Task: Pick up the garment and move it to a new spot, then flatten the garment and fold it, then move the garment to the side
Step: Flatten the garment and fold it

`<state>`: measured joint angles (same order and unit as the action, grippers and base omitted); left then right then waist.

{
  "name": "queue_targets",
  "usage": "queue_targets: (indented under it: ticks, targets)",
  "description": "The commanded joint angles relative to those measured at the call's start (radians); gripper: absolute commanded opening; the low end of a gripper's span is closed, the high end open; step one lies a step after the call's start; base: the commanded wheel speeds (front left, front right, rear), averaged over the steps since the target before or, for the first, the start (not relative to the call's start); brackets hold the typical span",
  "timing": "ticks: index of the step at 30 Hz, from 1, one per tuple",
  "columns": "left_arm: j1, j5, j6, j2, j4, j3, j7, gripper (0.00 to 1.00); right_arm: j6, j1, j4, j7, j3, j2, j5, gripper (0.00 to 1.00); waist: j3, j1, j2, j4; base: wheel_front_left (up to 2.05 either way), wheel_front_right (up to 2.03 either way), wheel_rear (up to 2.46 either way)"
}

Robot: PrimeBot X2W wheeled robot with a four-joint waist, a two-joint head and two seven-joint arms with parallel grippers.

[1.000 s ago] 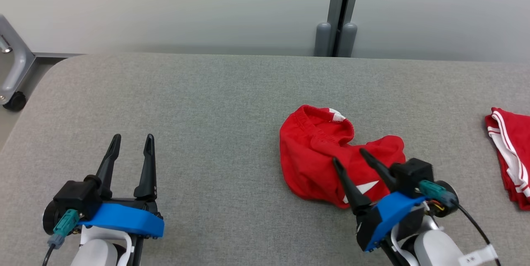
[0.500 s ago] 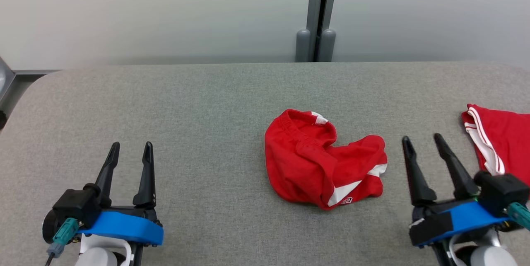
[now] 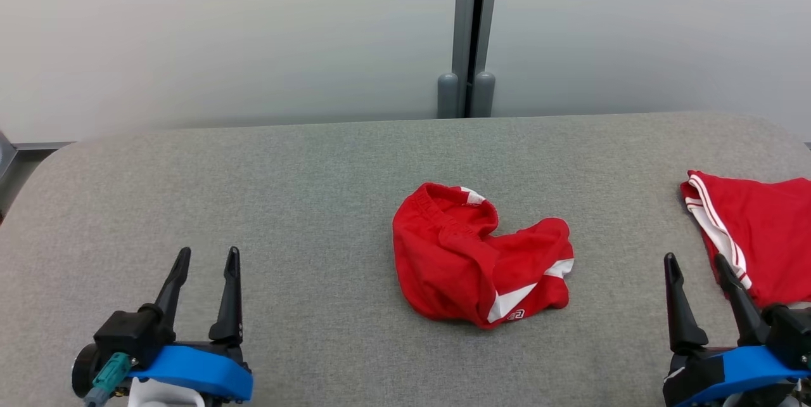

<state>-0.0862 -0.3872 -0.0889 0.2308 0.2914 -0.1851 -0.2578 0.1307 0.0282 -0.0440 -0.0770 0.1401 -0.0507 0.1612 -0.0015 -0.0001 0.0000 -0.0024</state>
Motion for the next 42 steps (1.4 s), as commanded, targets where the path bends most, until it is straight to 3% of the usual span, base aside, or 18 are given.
queue_targets:
  ticks: [1,5,9,15,19,26,38,39,41,42]
  targets:
    - [-0.002,0.003,-0.003,0.003,0.001,-0.008,0.004,1.0,0.0,0.009,-0.002,0.002,-0.002,0.0,0.003,1.0,-0.001,0.0001,0.0,-0.005,0.0,0.0,0.0]
    - [-0.056,0.016,-0.016,-0.007,-0.009,-0.07,0.067,1.0,0.0,0.005,-0.006,0.006,-0.02,0.0,0.012,1.0,0.007,0.0001,0.0,-0.014,0.0,0.0,0.0]
    - [-0.146,0.013,-0.032,-0.036,-0.007,-0.173,0.207,1.0,0.0,-0.012,-0.012,0.008,-0.038,0.0,0.02,1.0,0.024,0.0001,0.0,-0.021,0.0,0.0,0.0]
    - [-0.323,-0.004,-0.041,-0.119,0.056,-0.335,0.451,1.0,0.0,-0.043,-0.029,0.003,-0.072,0.0,0.019,1.0,0.055,0.0001,0.0,-0.029,0.0,0.0,0.0]
    - [-0.417,-0.029,-0.043,-0.16,0.096,-0.408,0.535,1.0,0.0,-0.068,-0.041,0.001,-0.109,0.0,0.029,1.0,0.077,0.0001,0.0,-0.056,0.0,0.0,0.0]
    - [-0.509,-0.052,-0.044,-0.176,0.182,-0.524,0.609,1.0,0.0,-0.093,-0.062,-0.012,-0.136,0.0,0.048,1.0,0.118,0.0001,0.0,-0.086,0.0,0.0,0.0]
    - [-0.575,-0.021,-0.037,-0.178,0.333,-0.677,0.895,1.0,0.0,-0.11,-0.082,-0.03,-0.14,0.0,0.06,1.0,0.14,0.0001,0.0,-0.085,0.0,0.0,0.0]
    - [-0.569,-0.024,-0.038,-0.175,0.338,-0.687,0.912,0.81,0.0,-0.111,-0.084,-0.031,-0.141,0.0,0.061,1.0,0.141,0.0001,0.0,-0.085,0.0,0.0,0.0]
    - [-0.558,-0.028,-0.039,-0.167,0.339,-0.699,0.924,0.0,0.0,-0.114,-0.085,-0.032,-0.141,0.0,0.063,1.0,0.142,0.0001,0.0,-0.082,0.0,0.0,0.0]
    - [-0.554,-0.031,-0.039,-0.162,0.339,-0.703,0.92,0.0,0.0,-0.116,-0.086,-0.033,-0.14,0.0,0.064,1.0,0.142,0.0001,0.0,-0.079,0.0,0.0,0.0]
